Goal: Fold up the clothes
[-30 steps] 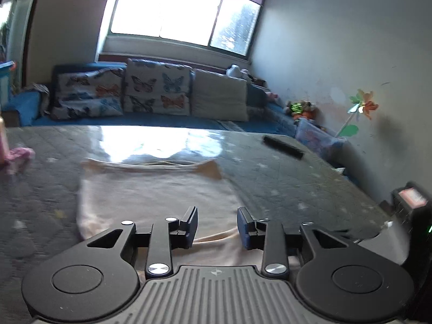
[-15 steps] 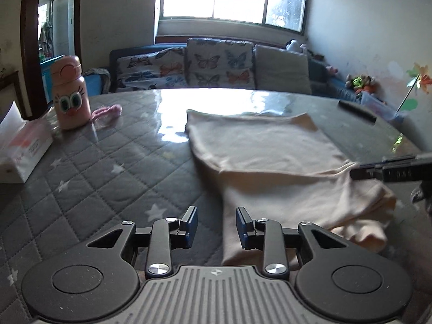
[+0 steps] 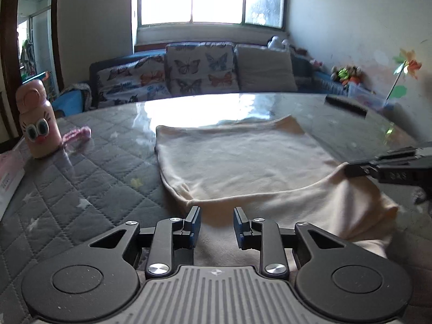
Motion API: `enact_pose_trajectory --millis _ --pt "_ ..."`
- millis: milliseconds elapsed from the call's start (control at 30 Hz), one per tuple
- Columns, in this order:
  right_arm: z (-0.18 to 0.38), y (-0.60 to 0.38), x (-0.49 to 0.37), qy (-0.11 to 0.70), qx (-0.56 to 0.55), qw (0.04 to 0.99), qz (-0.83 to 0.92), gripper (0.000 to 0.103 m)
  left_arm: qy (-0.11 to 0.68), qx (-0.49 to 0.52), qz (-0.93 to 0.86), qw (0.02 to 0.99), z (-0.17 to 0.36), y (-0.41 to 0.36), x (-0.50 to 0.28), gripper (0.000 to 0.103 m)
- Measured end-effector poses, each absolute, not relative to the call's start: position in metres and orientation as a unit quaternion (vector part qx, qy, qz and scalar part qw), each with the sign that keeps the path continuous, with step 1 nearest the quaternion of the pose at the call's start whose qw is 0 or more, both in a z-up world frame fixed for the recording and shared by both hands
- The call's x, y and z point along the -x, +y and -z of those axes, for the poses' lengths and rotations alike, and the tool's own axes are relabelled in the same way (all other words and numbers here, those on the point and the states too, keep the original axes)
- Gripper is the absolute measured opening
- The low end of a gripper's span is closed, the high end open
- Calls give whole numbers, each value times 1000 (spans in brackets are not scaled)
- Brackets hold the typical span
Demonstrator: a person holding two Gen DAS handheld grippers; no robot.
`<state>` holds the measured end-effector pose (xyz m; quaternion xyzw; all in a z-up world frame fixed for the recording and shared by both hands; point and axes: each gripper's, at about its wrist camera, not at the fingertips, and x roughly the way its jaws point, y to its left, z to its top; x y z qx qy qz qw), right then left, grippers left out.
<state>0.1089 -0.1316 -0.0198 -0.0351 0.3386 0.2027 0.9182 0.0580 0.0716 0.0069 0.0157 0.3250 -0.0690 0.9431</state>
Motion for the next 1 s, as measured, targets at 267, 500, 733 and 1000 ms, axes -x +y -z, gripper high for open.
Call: enact_pose_trajectory --millis 267,500,733,1000 --pt "14 -131 -104 331 50 916 -220 11 328 -18 61 943 -5 75 -66 28" --pt "21 -113 -102 330 79 905 -255 28 342 -29 57 937 3 66 -82 29" --pt "29 -118 -103 338 115 906 -229 31 345 -33 54 936 4 65 -82 29" --pt "18 -103 -87 318 123 902 -265 42 345 -42 49 936 3 60 -80 34"
